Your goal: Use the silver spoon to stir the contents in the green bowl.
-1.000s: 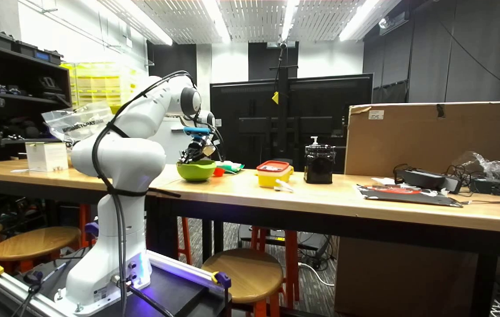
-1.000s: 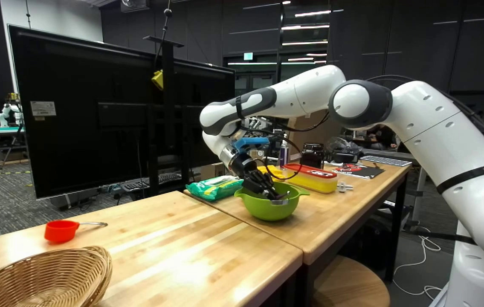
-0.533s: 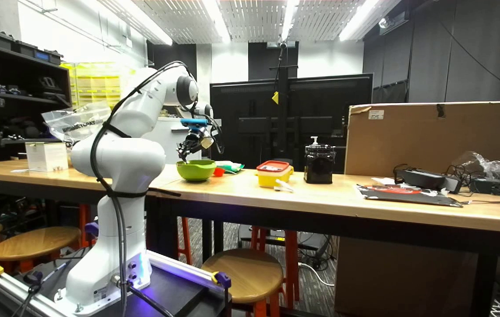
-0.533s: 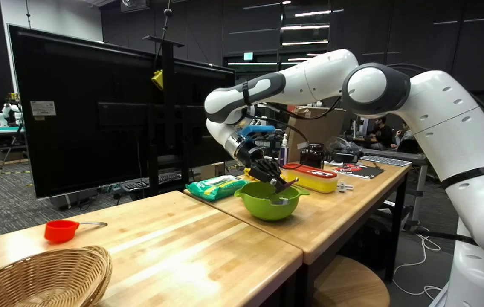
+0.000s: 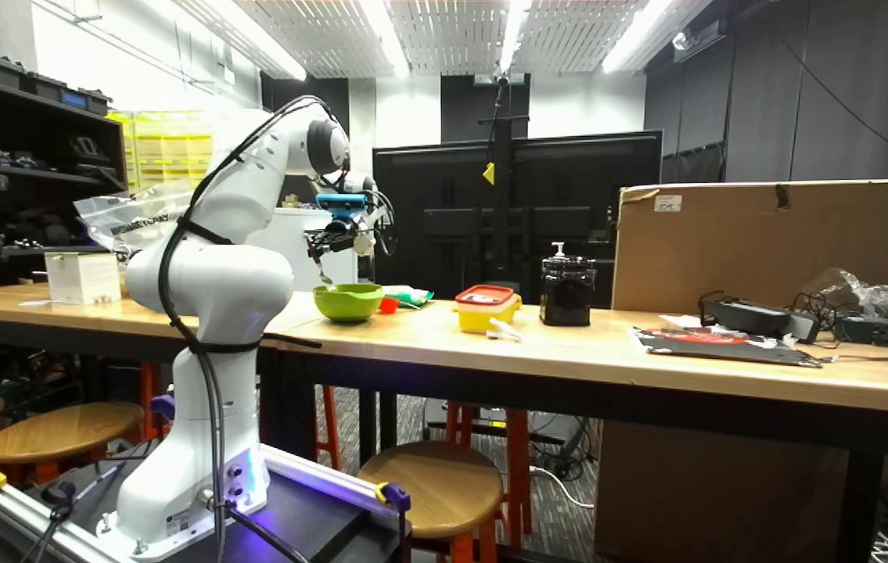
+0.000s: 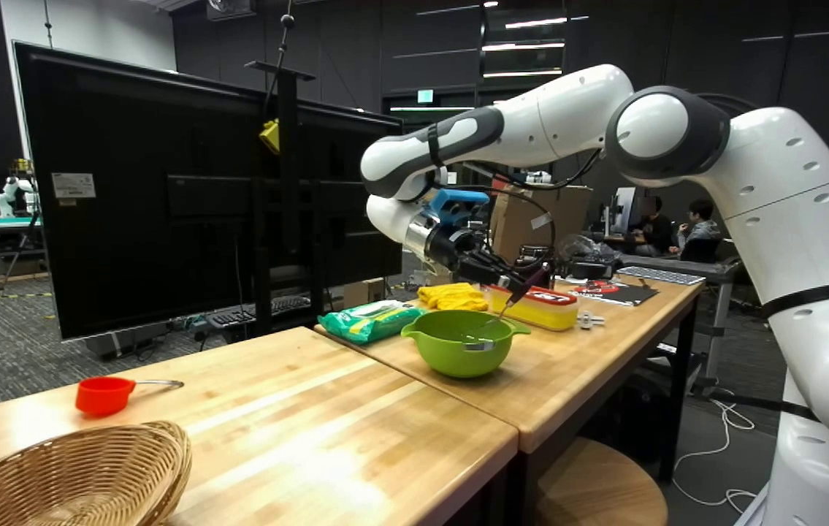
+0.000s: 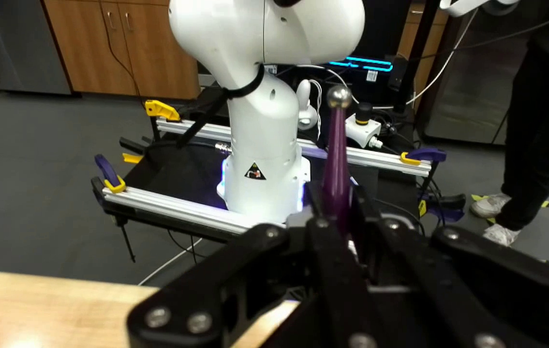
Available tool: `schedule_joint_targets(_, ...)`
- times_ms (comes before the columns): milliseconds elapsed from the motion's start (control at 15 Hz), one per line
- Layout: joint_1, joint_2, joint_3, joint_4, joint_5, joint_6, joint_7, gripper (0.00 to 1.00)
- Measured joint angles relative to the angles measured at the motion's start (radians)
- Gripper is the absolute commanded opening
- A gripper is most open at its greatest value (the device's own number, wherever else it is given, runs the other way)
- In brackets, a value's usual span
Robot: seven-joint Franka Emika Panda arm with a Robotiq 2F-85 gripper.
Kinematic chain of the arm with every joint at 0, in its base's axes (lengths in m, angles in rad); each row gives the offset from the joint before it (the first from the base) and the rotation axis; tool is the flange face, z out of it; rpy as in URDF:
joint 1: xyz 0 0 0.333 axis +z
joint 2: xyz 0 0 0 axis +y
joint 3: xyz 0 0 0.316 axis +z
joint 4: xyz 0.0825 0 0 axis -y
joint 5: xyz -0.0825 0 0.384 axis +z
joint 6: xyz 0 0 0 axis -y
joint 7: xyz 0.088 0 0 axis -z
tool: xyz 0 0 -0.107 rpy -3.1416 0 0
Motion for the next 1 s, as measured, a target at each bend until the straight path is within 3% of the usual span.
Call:
schedule_joint_targets(467, -0.010, 0.001, -0.009, -0.036, 0.000, -0.099, -0.007, 0.04)
schedule_joint_targets(1000, -0.025, 0.029, -0.009, -0.042, -0.009, -0.107, -0.055, 0.04)
